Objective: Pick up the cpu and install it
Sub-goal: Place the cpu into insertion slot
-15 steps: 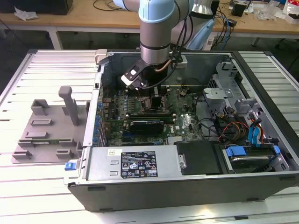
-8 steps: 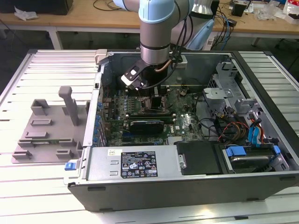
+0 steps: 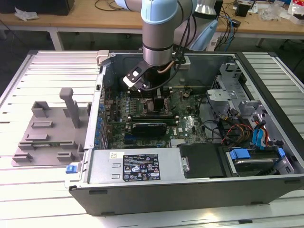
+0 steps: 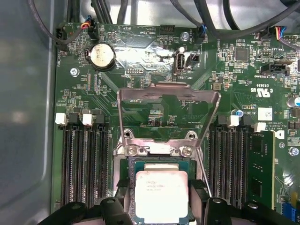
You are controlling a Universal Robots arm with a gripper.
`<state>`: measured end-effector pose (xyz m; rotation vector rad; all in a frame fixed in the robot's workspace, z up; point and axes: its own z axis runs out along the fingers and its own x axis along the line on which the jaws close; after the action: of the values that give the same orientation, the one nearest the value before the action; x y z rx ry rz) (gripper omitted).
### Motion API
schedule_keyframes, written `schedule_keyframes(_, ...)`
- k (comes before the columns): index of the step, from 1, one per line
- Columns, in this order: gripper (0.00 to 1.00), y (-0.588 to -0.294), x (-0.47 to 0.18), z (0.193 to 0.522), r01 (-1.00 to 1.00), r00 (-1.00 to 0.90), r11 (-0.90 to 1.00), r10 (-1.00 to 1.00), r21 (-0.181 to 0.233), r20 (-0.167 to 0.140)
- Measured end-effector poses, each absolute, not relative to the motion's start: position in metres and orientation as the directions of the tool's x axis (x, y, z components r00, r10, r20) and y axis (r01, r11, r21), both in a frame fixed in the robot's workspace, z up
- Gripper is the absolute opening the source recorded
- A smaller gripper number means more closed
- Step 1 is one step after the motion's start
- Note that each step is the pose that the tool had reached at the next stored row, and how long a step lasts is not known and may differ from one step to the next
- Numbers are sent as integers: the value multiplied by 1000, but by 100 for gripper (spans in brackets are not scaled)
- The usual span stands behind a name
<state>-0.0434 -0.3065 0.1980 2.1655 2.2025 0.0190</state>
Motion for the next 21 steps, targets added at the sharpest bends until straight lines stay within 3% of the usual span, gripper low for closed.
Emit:
schedule_keyframes(5, 62, -307, -44, 199, 999, -16, 17, 1000, 46, -18)
schedule_keyframes(9, 62, -307, -43, 208, 999, -16, 18, 999, 46, -33)
schedule_keyframes(17, 11, -307, -43, 208, 999, -16, 18, 999, 46, -41)
schedule_keyframes(21, 11, -307, -43, 208, 999, -16, 18, 999, 46, -43)
